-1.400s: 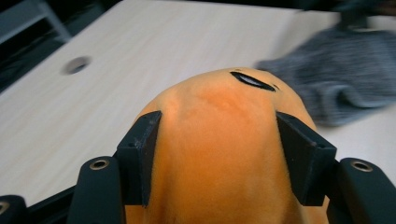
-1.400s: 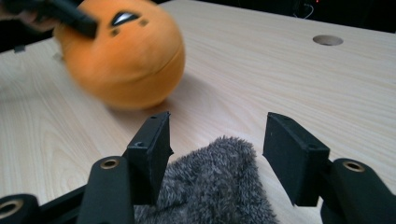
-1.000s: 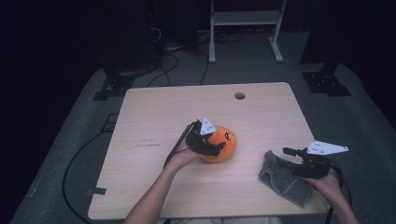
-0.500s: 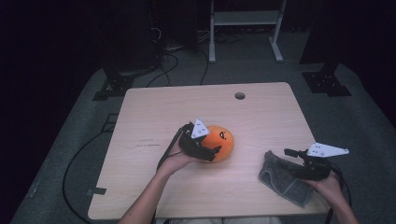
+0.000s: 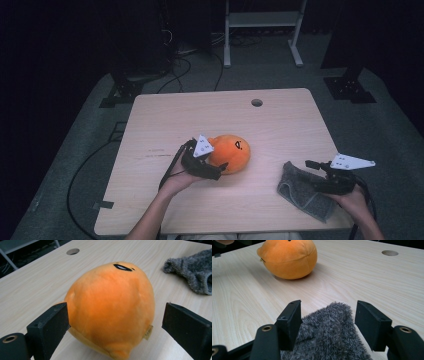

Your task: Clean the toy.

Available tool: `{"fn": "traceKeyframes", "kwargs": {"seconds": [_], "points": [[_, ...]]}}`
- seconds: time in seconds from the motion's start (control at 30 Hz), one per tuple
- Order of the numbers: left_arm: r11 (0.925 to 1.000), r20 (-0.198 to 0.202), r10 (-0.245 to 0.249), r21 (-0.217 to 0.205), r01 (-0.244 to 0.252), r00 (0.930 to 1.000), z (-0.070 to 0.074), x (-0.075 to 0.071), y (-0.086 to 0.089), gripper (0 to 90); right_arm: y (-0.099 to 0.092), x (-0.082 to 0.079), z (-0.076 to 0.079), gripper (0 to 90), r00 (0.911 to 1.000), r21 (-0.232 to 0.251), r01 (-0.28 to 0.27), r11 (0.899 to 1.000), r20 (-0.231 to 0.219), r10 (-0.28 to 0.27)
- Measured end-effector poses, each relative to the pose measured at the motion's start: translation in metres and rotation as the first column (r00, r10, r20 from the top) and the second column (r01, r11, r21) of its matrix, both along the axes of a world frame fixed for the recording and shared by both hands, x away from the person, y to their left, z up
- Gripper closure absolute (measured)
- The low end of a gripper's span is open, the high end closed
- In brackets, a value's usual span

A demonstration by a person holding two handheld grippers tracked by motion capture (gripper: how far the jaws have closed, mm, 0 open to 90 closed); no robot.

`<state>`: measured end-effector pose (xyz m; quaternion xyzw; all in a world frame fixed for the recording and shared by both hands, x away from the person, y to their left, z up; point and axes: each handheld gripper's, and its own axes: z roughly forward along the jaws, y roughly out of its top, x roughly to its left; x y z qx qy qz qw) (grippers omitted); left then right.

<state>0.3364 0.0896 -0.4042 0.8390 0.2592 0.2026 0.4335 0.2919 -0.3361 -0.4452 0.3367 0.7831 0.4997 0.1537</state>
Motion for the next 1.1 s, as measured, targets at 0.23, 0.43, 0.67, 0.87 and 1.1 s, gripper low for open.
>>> {"fn": "traceKeyframes", "kwargs": {"seconds": [0.23, 0.43, 0.67, 0.87, 1.1], "points": [[0.9998, 0.021, 0.008, -0.016, -0.007, 0.9997, 0.001, -0.01, 0.009, 6.4, 0.0, -0.002, -0.002, 36.4, 1.0, -0.008, 0.0, 1.0, -0.003, 0.0], [0.9983, 0.007, 0.016, -0.056, -0.015, 0.9999, -0.003, -0.015, 0.017, 6.3, -0.002, -0.004, -0.003, 36.4, 1.0, -0.013, 0.002, 1.0, 0.004, -0.002], [0.9973, 0.01, 0.028, -0.067, -0.027, 0.9995, -0.012, -0.018, 0.024, 6.3, -0.004, -0.006, -0.004, 36.0, 1.0, 0.004, 0.01, 1.0, 0.002, -0.01], [0.9962, 0.017, 0.062, -0.063, -0.061, 0.9979, -0.022, -0.025, 0.032, 6.2, -0.003, -0.006, -0.004, 35.7, 1.0, 0.008, 0.006, 1.0, 0.004, -0.006], [0.9927, 0.027, 0.105, -0.062, -0.103, 0.9941, -0.036, -0.044, 0.04, 5.0, 0.002, -0.007, -0.004, 35.7, 0.9999, -0.005, -0.01, 1.0, 0.004, 0.01]]}}
